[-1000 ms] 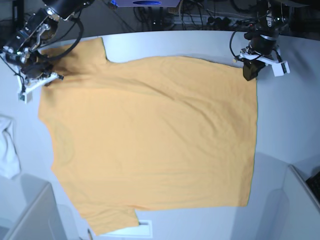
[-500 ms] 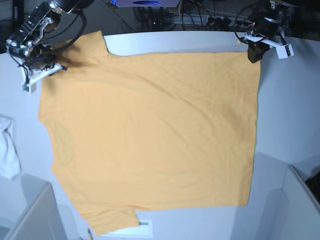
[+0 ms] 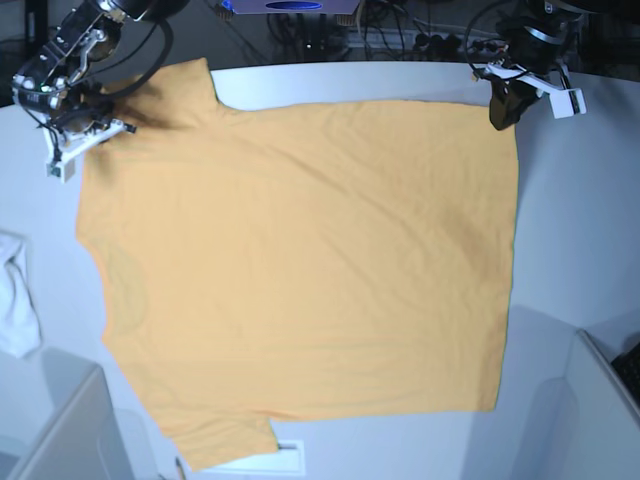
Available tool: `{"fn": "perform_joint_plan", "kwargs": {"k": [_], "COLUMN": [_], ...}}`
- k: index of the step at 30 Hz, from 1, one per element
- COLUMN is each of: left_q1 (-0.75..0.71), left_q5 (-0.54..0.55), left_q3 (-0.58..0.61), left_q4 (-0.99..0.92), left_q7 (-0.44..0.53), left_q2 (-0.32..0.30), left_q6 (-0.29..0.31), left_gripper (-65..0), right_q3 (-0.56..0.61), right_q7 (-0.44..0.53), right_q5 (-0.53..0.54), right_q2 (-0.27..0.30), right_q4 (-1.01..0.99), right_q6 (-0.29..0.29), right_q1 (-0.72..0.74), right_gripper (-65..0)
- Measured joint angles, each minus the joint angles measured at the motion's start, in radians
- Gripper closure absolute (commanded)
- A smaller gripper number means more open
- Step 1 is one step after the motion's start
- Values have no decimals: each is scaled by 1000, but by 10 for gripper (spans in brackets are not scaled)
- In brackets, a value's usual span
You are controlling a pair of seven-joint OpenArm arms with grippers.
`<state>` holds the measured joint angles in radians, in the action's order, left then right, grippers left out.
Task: Fold the T-shirt properly
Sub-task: 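Drag the shoulder edge with the left gripper toward the hem, then pull the sleeve edge with the right gripper toward the hem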
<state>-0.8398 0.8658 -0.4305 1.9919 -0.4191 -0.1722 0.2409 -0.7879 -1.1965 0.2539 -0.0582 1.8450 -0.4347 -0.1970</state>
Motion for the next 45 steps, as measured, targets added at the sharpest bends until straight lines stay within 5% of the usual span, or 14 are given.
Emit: {"fn": "perform_joint_plan", "kwargs": {"k": [7, 15, 23, 27, 36, 40, 45], "left_q1": [21, 112, 205, 276, 314, 330, 377], "left_q5": [246, 361, 370, 367, 366, 366, 367], "left_q3": [-53, -50, -50, -53, -60, -60, -60], "left_q4": [3, 7, 5, 2, 0, 0, -3], "left_q7": [-1, -9, -17, -149, -169, -169, -167], "left_q2": [-5, -47, -64, -59, -57, -57, -58], "left_q6": [21, 22, 22, 22, 21, -37, -46], "left_gripper": [0, 0, 0, 0, 0, 0, 0], "right_q3": [0, 1, 1, 1, 79, 79, 81], "right_q7": [0, 2, 0, -15, -100, -111, -114], "right_q5": [0, 0, 0, 0, -1, -7, -10], "right_q2": [0, 0, 0, 0, 0, 3, 7], "right_q4": [2, 2, 2, 4, 112, 111, 108], "right_q6": [0, 0, 0, 0, 0, 0, 80], "right_q1": [0, 2, 3, 20, 96, 113, 148], "right_gripper": [0, 0, 0, 0, 0, 0, 0]}}
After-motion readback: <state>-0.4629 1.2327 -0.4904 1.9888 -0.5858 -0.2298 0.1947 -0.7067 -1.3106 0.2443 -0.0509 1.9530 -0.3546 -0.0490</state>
